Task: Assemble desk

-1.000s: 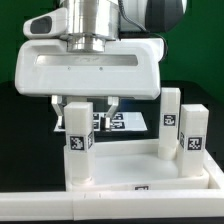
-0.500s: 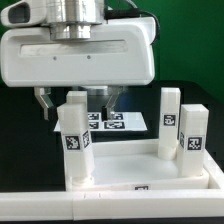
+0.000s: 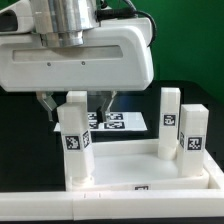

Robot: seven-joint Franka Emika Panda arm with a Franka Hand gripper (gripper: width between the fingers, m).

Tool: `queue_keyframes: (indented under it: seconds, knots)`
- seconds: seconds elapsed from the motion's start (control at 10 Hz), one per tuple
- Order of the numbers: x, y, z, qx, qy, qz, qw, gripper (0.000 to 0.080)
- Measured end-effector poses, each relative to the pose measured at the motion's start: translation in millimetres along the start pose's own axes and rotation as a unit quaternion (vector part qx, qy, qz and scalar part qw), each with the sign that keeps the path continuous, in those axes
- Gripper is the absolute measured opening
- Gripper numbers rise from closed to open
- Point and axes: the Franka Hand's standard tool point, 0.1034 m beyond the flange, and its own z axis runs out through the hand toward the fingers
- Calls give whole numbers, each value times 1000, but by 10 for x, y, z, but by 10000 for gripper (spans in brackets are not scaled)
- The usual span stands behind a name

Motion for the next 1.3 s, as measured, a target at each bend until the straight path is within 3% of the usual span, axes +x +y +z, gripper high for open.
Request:
queue_keyframes:
  seconds: [0.1,0.2,0.5,0.6,0.7,0.8,0.9,1.0,1.2,1.3]
  knots:
    - [-1,-4,1,0,0,38,999,433]
    - [-1,-5,2,0,0,70,998,283]
    - [0,-10,9,0,1,163,987,284]
    - [7,-22,11,0,3,238,971,284]
    - [18,-29,12,4,5,309,951,284]
    - [41,-56,21,23,14,426,904,284]
    - [21,-65,27,40,25,548,835,285]
    - [14,-56,26,47,28,572,818,285]
    - [10,-60,31,47,26,575,817,285]
    - [10,-57,32,43,30,533,844,396]
